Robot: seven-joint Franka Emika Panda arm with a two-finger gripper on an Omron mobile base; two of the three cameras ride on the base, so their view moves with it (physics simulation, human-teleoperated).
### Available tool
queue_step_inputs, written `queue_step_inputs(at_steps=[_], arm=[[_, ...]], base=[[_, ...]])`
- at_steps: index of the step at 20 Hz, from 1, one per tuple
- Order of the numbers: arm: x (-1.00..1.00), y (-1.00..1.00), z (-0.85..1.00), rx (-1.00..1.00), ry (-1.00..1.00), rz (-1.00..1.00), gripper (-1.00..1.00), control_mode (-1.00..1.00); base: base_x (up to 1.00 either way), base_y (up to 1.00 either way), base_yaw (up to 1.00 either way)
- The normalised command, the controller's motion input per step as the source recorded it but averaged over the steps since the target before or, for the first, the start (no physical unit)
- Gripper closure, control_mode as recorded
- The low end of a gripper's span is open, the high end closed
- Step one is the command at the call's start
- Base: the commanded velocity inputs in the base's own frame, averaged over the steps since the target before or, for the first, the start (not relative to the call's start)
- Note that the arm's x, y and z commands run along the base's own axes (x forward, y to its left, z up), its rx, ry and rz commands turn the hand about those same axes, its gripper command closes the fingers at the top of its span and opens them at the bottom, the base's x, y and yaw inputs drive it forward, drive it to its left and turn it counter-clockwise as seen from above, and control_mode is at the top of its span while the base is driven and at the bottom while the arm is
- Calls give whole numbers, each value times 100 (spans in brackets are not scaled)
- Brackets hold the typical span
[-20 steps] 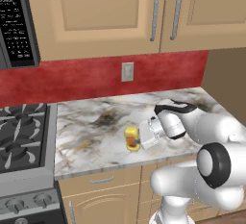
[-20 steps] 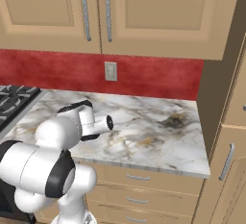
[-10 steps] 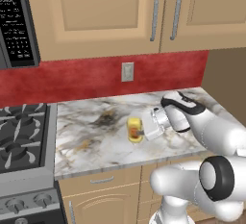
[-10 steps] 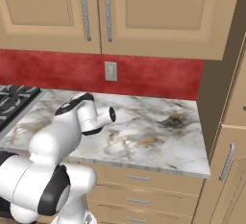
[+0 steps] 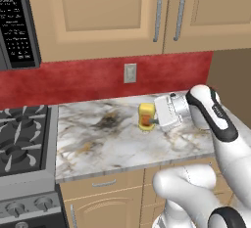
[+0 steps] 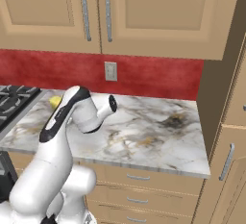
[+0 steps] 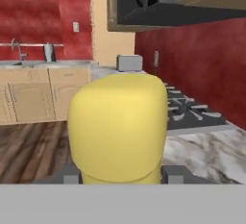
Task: Place the mustard and mustard from the counter to the top shelf of the fridge. If the existing items in the fridge are on the top shelf, move them to other shelves.
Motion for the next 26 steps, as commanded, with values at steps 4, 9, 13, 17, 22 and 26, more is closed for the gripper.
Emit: queue_step_inputs(at_steps=[4,9,13,17,22,26], arm=[[-52,-35,81,15,-7,-2,100,-100],[-52,-22,42,12,-11,-8,100,-100],[-30,-10,13,8,-4,-6,100,-100],[0,0,0,0,0,-2,100,-100],[0,0,0,0,0,0,100,-100],[0,0,0,0,1,0,100,-100]], base=[[0,0,0],[0,0,0],[0,0,0],[0,0,0],[0,0,0],[0,0,0]])
